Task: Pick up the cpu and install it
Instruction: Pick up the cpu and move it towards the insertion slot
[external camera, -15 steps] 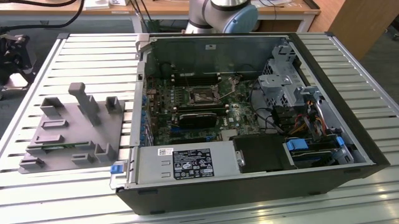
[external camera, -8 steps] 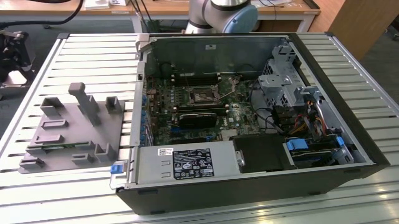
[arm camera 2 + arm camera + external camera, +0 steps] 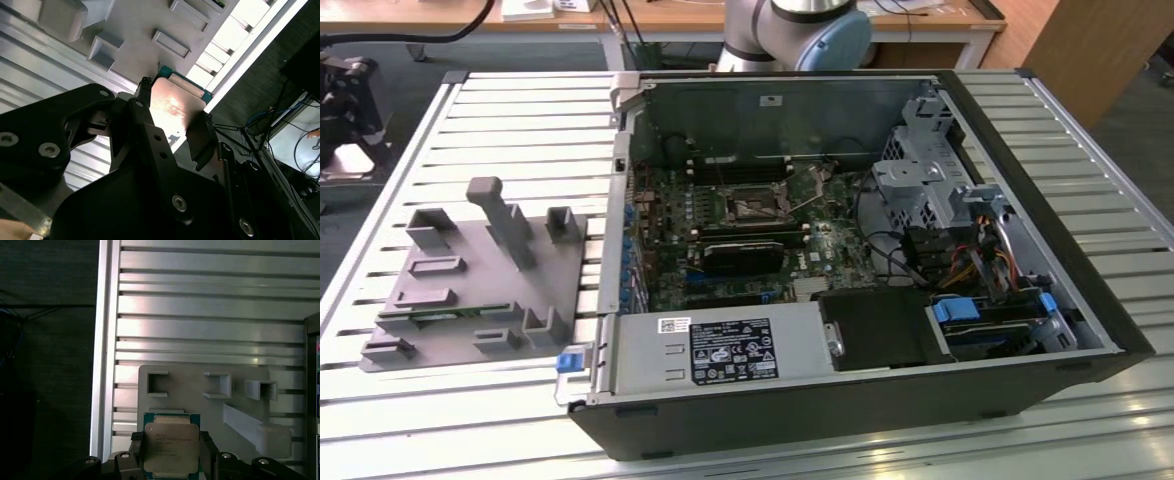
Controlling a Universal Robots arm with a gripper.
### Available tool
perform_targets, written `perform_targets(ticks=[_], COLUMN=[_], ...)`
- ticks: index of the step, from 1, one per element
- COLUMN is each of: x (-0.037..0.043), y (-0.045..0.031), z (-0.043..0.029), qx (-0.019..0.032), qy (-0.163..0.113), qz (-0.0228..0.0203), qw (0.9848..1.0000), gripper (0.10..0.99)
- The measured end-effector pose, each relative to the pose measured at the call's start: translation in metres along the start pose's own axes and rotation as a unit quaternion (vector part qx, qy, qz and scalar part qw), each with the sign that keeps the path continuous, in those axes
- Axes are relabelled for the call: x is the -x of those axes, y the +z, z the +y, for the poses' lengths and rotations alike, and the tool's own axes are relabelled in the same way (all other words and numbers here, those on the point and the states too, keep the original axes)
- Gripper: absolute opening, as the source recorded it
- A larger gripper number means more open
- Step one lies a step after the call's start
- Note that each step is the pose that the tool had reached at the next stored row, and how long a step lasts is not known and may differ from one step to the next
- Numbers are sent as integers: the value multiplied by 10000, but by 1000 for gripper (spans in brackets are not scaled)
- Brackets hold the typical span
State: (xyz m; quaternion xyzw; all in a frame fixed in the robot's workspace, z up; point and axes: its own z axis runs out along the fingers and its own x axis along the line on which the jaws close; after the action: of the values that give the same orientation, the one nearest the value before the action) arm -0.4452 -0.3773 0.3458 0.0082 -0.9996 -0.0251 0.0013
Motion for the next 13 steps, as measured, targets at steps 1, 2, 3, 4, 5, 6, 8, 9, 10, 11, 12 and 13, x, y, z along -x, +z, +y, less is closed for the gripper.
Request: perform_targets(ticks=[1, 2, 3, 4, 5, 6, 8, 9, 10, 11, 12, 13], x=[0, 0, 0, 0, 0, 0, 0, 0, 1, 0, 0, 0], y=[-8, -17, -26, -35, -45, -54, -74, -85, -97, -110, -125, -144], z=[4, 8, 12, 16, 22, 27, 36, 40, 43, 46, 50, 54], qx=[0, 0, 0, 0, 0, 0, 0, 0, 0, 0, 0, 0], qy=[0, 1, 2, 2, 3, 4, 5, 5, 5, 5, 6, 7], qz=[0, 0, 0, 0, 0, 0, -1, 0, 0, 0, -1, 0], qw=[10000, 10000, 10000, 10000, 10000, 10000, 10000, 10000, 10000, 10000, 10000, 10000], gripper=[533, 533, 533, 533, 533, 533, 533, 533, 533, 533, 533, 533])
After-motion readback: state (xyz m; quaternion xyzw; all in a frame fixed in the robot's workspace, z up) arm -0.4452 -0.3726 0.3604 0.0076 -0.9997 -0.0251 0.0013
